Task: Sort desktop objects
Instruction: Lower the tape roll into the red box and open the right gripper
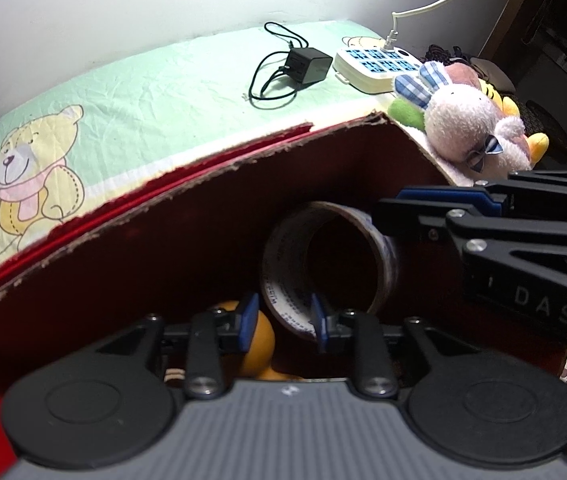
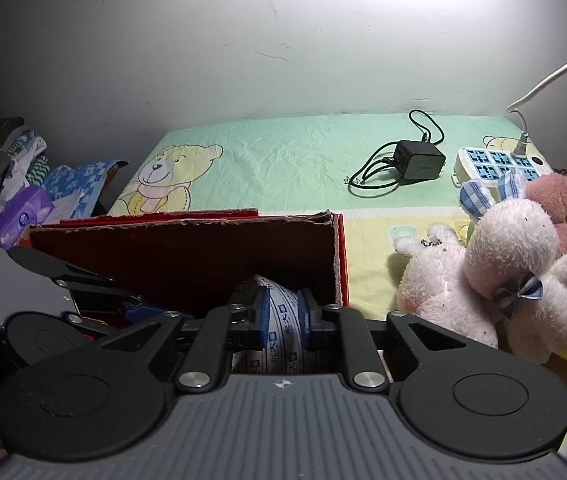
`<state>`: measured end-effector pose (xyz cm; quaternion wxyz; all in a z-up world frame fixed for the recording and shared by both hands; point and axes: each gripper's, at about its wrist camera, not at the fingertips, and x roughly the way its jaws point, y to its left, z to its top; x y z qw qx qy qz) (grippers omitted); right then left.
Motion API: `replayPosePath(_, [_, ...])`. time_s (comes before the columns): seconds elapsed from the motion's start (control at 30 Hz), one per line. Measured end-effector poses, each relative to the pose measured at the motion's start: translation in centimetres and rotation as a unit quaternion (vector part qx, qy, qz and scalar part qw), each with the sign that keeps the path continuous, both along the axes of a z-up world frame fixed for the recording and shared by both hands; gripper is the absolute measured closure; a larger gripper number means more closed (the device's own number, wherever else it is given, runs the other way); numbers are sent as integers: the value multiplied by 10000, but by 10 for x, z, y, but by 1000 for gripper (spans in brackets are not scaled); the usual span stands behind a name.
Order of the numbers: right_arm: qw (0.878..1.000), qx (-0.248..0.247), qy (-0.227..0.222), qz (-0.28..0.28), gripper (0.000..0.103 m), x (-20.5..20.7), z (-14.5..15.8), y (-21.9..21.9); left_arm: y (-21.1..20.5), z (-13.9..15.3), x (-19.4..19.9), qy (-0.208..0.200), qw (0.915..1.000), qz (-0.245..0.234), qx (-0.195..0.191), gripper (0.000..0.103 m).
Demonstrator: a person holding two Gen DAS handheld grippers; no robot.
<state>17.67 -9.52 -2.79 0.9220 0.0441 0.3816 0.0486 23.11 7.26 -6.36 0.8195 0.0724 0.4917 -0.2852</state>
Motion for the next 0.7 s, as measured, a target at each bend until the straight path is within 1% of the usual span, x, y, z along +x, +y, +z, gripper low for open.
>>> replayPosePath(0.03, [10000,-24,8,8,89,1,0,1,0,0,0,3,10000,-10,0,78])
replayPosePath(0.17, [9998,192,-1,6,89,1,4,1,-1,2,-2,-39,9999,-74,-57,77])
replayPosePath(0.23, [9997,243,19,90,88,4,5,4,-3,2,-4,-58,9999,-156,-28,75])
replayPosePath(0.27, [9996,227,55,144,85,7,6,7,-4,2,-4,-69,9998,-169,-18,73])
replayPosePath(0.33, [9997,45,109,234,82,14,7,14,-3,2,-3,-54,9999,-152,-48,73])
replayPosePath(0.43, [9974,-500,292,436,80,26,2,27,-2,1,-3,-35,9999,-143,-52,73])
replayPosePath(0.5, [9942,-850,468,453,79,34,-5,32,-2,1,-3,-43,9999,-139,-56,70])
replayPosePath(0.53, [9930,-945,547,450,78,38,-8,33,-2,1,-3,-36,9999,-140,-57,68])
replayPosePath(0.63, [9911,-1067,624,502,83,41,-10,33,-2,-1,-1,35,9999,-123,-60,65])
replayPosePath(0.7, [9904,-1055,702,545,86,41,-10,32,-1,-1,0,38,9999,-113,-81,62])
